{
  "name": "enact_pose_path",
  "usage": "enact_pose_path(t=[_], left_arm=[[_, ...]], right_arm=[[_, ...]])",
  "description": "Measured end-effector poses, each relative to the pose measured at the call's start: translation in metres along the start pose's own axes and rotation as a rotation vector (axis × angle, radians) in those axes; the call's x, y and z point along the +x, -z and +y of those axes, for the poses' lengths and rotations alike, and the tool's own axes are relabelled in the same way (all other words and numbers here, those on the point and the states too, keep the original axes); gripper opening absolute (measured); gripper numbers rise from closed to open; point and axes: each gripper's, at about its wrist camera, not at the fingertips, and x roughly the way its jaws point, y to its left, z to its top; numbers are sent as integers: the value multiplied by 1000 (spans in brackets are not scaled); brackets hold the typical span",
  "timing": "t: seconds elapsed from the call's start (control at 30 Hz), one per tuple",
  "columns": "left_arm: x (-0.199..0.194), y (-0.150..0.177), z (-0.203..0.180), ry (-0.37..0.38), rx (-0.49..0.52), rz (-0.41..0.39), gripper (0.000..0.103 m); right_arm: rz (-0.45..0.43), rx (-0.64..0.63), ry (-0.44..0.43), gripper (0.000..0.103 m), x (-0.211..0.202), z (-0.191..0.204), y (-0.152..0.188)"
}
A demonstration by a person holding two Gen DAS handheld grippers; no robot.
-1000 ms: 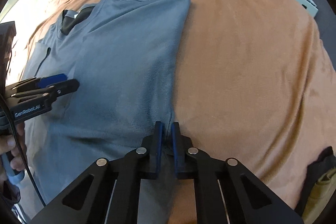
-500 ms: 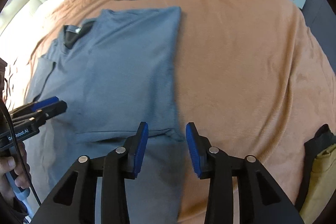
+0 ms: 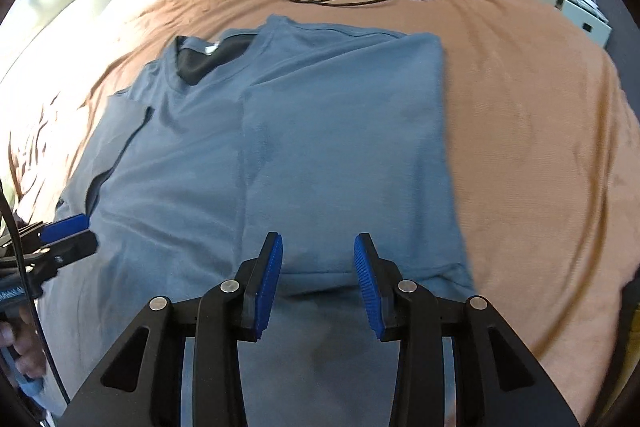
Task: Fold small clothes
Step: 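Lift both open grippers away from the folded shirt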
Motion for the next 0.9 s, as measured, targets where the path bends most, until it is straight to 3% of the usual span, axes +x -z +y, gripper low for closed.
enact_pose_path(t=[0.23, 0.57, 0.63, 0.67, 0.9], left_arm=[[-32, 17, 48, -19, -36, -36, 61], [-78, 45, 90, -12, -49, -77, 64], [-90, 52, 97, -9, -52, -98, 69], [-96, 54, 100, -9, -52, -109, 73], [-141, 78, 116, -19, -74, -186, 92]], right_arm=[[52, 2, 31, 35, 8, 9, 16], [9, 16, 31, 36, -54, 23, 39], [-12, 14, 54, 60, -73, 26, 49], [-30, 14, 72, 66, -83, 27, 52], [-107, 1, 143, 91, -141, 44, 81]])
